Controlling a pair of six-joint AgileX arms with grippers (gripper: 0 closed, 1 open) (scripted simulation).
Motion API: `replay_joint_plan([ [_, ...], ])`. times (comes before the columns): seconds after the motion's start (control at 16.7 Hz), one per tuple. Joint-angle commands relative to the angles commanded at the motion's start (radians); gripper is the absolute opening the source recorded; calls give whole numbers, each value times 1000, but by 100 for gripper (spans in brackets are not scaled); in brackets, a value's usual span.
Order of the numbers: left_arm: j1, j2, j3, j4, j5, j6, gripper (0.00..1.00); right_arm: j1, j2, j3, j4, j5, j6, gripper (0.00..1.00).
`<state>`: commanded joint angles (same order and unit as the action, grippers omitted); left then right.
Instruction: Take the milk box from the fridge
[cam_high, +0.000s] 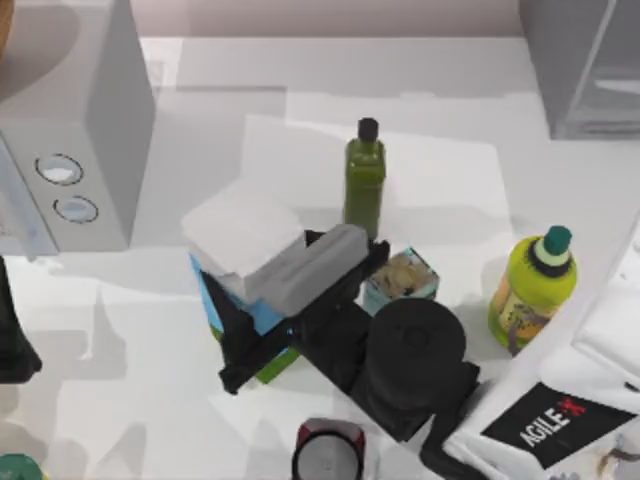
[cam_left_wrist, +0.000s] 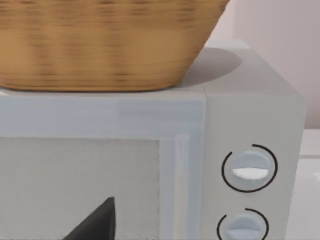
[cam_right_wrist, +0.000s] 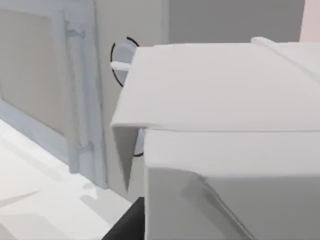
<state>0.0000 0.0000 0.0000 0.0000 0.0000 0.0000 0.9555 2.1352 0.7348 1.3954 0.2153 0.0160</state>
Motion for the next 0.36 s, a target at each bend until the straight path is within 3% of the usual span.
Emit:
replay_joint_plan([
  [0.36,0,0,0,0,0,0,100,0,0,0,0,0,0,100],
])
